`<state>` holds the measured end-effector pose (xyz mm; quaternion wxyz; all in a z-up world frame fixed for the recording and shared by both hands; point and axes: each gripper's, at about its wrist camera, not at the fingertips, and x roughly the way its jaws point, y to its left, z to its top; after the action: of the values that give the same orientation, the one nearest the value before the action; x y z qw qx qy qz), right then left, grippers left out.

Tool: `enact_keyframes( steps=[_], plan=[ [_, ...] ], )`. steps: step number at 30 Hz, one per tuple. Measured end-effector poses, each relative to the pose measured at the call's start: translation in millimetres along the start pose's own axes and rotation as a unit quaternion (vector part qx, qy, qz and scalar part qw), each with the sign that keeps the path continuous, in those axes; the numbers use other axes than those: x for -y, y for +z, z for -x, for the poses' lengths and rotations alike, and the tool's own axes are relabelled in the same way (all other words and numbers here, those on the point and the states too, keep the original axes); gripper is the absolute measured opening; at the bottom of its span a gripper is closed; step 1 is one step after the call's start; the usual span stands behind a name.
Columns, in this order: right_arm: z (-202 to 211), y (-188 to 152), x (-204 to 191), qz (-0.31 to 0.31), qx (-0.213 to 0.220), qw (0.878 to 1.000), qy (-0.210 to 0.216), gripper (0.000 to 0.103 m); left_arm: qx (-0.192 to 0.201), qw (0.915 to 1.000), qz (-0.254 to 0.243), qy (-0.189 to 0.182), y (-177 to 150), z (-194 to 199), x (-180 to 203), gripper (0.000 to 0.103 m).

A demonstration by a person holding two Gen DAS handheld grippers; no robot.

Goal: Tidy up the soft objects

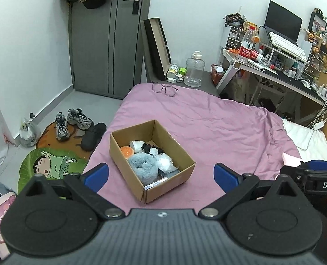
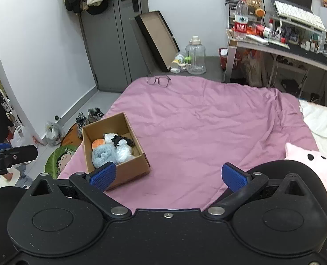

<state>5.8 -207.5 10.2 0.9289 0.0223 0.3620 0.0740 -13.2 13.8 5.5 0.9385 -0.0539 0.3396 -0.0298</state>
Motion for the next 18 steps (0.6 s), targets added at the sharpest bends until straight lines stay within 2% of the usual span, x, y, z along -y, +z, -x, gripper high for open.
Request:
enact_keyframes(
  steps=[8, 18],
  plan=[
    [-1.3, -7.3, -9.4, 0.012, 0.011, 1.0, -0.014, 0.103, 0.007, 0.9999, 0.0, -0.013, -10.2, -2.1, -8.2, 0.101],
    [-10.8, -10.0, -12.2, 0.005, 0.002, 1.0, -0.02, 0.103, 0.005, 0.9998, -0.001, -0.017, -13.7, -3.0, -17.0, 0.101]
  ],
)
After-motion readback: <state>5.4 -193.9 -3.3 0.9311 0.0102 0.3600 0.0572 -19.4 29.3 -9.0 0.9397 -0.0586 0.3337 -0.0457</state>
